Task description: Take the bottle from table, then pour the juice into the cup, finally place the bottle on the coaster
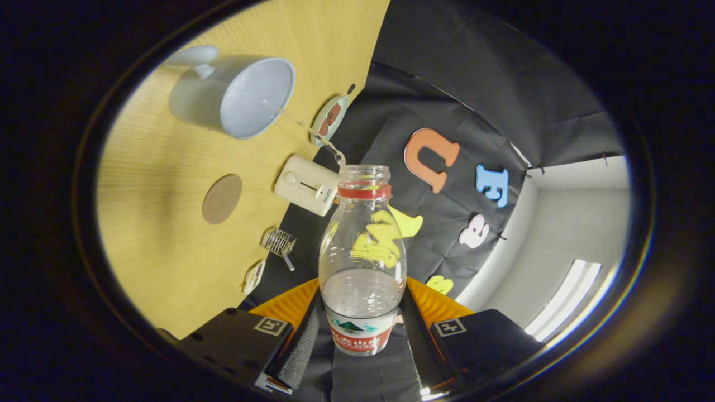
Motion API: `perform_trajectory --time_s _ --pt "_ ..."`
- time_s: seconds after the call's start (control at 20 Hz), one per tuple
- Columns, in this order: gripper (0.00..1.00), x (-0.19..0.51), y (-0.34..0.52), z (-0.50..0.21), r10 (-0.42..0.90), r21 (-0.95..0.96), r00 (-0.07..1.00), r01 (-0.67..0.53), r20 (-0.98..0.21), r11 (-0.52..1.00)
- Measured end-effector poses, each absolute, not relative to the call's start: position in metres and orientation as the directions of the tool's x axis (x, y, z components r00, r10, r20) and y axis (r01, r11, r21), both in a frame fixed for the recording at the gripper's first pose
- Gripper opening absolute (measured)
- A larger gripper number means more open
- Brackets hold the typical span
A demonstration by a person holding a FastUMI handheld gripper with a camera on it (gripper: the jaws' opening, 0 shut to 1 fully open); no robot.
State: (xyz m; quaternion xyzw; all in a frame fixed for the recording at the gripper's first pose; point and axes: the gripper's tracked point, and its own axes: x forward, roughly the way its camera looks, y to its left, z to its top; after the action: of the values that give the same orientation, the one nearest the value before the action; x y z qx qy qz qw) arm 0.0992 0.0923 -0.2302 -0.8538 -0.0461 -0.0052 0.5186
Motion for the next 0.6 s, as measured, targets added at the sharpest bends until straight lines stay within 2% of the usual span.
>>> perform_trajectory --time_s 0.6 --pt "0.8 0.105 0.106 -0.2 0.117 -0.821 0.987 0.154 0.106 -0.55"
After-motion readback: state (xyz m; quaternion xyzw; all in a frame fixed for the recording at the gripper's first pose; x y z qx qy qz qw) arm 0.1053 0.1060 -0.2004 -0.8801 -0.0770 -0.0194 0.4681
